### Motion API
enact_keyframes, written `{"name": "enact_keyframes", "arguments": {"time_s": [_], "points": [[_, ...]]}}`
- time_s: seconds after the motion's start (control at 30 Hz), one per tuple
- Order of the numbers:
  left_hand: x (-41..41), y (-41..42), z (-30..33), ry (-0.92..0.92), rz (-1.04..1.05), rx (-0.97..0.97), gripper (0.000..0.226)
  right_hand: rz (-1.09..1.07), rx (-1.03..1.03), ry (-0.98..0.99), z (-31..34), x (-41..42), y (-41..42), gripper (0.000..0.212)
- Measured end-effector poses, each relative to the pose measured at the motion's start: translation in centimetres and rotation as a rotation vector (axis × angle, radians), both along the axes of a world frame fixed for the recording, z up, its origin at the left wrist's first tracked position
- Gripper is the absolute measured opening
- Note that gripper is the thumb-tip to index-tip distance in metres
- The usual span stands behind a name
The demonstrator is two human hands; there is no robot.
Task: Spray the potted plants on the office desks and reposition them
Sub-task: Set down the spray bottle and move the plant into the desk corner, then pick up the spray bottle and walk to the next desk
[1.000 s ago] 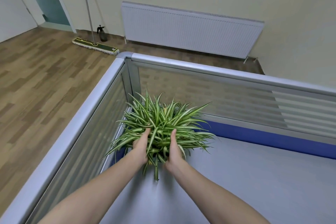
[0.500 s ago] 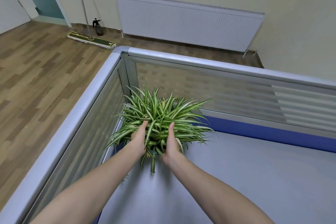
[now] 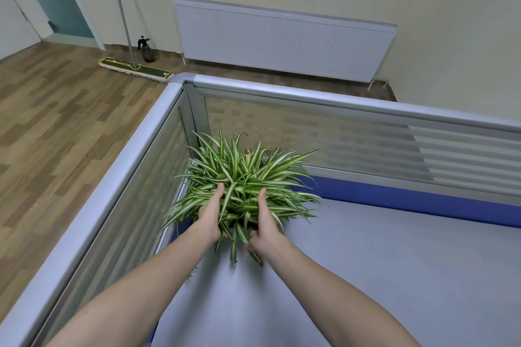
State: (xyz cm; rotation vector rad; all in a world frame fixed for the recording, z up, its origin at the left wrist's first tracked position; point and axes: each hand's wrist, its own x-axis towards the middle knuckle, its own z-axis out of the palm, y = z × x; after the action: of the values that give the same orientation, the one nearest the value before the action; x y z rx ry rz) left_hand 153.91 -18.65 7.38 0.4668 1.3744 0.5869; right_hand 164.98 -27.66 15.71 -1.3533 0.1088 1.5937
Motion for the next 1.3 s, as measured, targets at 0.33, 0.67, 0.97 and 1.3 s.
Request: {"name": "enact_keyframes", "arguments": {"time_s": [0.33,0.67,0.97,1.3], "points": [[-0.4,-9.4,9.5,-0.033,0.001,0.064,0.12,0.085,-0.011,-0.015,2.0,0.2,-7.0,0.112],[5.5,-25.6,10.9,0.127,-0.021,0.233,0.039,-0.207,-0.015,-0.197,2.5,9.3,-28.0,0.064],[20.4,-49.8,11.5,-0.055,-0.588,0.319,0.032,-0.76,-0.12,-0.55,3.4,16.8,-55.5,0.036],[32.0,-72.1,11.8,-0.152,-1.129,0.375,0.023,-1.355,-0.418,-0.714,2.7,21.7,-80.9,0.033]]}}
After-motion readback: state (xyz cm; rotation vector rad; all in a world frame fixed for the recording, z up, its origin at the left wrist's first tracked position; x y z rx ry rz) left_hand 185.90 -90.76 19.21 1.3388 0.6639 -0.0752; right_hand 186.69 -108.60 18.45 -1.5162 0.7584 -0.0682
